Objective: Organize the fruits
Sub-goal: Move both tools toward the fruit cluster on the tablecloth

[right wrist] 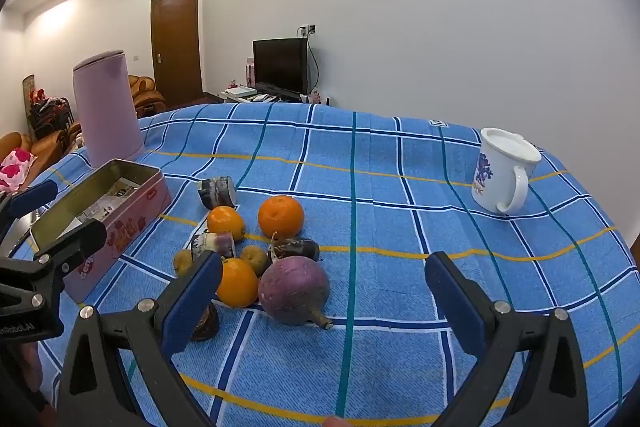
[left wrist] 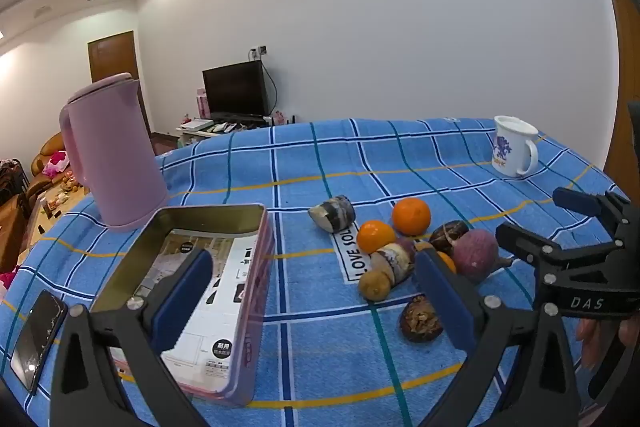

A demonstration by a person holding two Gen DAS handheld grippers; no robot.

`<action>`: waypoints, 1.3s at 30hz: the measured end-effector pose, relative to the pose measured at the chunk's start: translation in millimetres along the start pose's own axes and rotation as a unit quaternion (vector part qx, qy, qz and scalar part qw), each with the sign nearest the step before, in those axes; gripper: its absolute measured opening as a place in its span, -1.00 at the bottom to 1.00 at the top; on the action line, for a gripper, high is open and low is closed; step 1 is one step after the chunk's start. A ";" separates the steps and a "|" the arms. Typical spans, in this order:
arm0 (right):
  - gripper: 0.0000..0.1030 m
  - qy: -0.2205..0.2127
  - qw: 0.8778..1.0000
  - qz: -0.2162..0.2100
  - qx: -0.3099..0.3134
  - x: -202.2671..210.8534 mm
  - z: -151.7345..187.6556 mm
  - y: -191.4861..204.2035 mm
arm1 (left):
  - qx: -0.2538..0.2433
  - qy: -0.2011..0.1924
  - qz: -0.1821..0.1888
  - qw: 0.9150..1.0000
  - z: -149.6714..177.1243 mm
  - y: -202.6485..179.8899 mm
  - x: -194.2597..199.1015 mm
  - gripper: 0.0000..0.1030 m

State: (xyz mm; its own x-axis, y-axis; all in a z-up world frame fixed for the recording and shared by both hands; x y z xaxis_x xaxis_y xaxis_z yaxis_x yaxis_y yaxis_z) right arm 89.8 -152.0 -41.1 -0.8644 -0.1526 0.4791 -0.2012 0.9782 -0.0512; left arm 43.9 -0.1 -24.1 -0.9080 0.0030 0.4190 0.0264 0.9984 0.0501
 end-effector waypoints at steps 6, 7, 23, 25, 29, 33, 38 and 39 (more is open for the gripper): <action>0.98 -0.001 1.000 0.000 -0.001 1.5 -0.1 -1.0 | 0.001 0.000 0.001 1.000 1.4 3.1 2.4 1.00; 0.98 -0.001 1.000 0.001 -0.001 0.8 0.0 -0.8 | 0.000 0.000 0.002 1.000 1.5 3.7 2.9 1.00; 0.98 0.002 1.000 0.000 -0.003 0.5 0.1 -5.9 | -0.006 -0.002 -0.002 1.000 0.8 -10.8 -3.4 1.00; 0.98 0.002 1.000 0.001 -0.003 0.7 0.9 -6.2 | -0.005 0.002 -0.001 1.000 1.4 -11.2 -3.9 1.00; 0.98 0.003 1.000 0.000 -0.003 0.8 1.6 -6.3 | -0.001 0.002 0.002 1.000 2.1 -11.5 -3.7 1.00; 0.98 0.003 1.000 0.000 -0.003 0.6 1.9 -6.2 | 0.009 0.004 0.008 1.000 3.4 -13.0 -5.5 1.00; 0.98 0.006 1.000 0.002 -0.004 -0.4 3.9 -8.6 | 0.008 0.010 0.010 1.000 6.4 -17.7 -10.7 1.00; 0.98 0.006 1.000 0.002 -0.005 -0.8 4.6 -9.8 | 0.010 0.010 0.011 1.000 6.7 -18.8 -11.2 1.00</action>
State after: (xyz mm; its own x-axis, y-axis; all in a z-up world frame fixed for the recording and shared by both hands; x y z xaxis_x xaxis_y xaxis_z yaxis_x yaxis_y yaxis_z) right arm 90.4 -162.2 -45.0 -0.8595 -0.1461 0.4897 -0.1920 0.9804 -0.0445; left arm 50.8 -18.5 -35.8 -0.8983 0.0245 0.4388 0.0384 0.9990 0.0227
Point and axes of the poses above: each gripper's, at about its wrist camera, not at the fingertips, and x roughly against the way its jaws point, y to its left, z to its underside, the point moved 5 cm from there along -x, roughly the way its jaws point, and after that the axes turned 4 degrees about -y, right-handed, at the moved point
